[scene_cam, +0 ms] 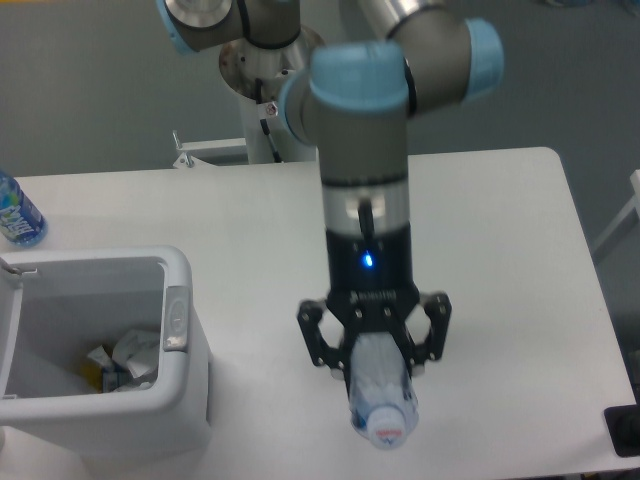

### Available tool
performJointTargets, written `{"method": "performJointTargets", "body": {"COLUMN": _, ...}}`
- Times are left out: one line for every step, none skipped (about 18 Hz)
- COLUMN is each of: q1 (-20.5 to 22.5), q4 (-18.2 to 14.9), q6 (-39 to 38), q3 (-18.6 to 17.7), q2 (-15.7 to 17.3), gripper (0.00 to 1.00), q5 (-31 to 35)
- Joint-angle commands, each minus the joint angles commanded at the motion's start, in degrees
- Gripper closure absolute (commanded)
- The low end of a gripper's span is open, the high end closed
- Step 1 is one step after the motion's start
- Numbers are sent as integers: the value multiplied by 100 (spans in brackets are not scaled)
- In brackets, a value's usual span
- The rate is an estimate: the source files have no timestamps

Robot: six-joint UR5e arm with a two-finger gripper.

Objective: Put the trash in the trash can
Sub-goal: 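Lift the bottle and carry it over the trash bin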

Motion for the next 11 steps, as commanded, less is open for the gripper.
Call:
{"method": "performJointTargets", "body": {"q1": -150, "q4": 0, "q6": -237, "q3": 18, "q2": 9, "gripper": 45, "q5": 0}}
{"method": "performJointTargets", "body": {"q1": -317, "q4": 0, "q6": -387, "q3": 18, "q2": 26, "gripper": 45, "q5": -9}}
{"method": "performJointTargets", "body": {"q1": -501, "q4": 0, "q6": -476, "q3": 18, "q2": 35, "gripper": 45, "q5": 0}}
{"method": "performJointTargets", "body": {"q1": -634, "q4": 0, "q6": -546, "q3": 27, "q2": 53, "gripper": 45, "q5": 0}}
{"method": "performJointTargets", "body": {"q1": -678, "q4": 0, "q6": -599, "q3": 27, "q2": 96, "gripper": 45, "q5": -9}}
{"method": "performJointTargets", "body": {"q1": -722, "q4": 0, "q6": -617, "q3": 123, "q2": 97, "gripper": 45, "q5": -9}}
{"method": "performJointTargets", "body": {"q1": -784, "q4": 0, "q6": -643, "q3": 228, "q2": 79, "gripper": 45, "q5": -9}}
{"method": "performJointTargets", "body": {"q1": -854, "q4": 0, "q6": -678, "q3": 290, "q2": 62, "gripper": 45, "q5": -9}}
{"method": "performJointTargets", "body": {"q1": -942, "q4": 9, "q6": -679, "q3": 299, "q2": 53, "gripper": 45, "q5": -9}}
{"method": "performJointTargets", "body": {"q1": -1073, "q4": 9, "q6": -705, "q3": 291, "q2": 27, "gripper": 44, "q5": -9}}
{"method": "performJointTargets", "body": {"q1": -1231, "q4": 9, "q6": -740, "q3": 273, "q2": 0, "gripper": 44, "q5": -9}}
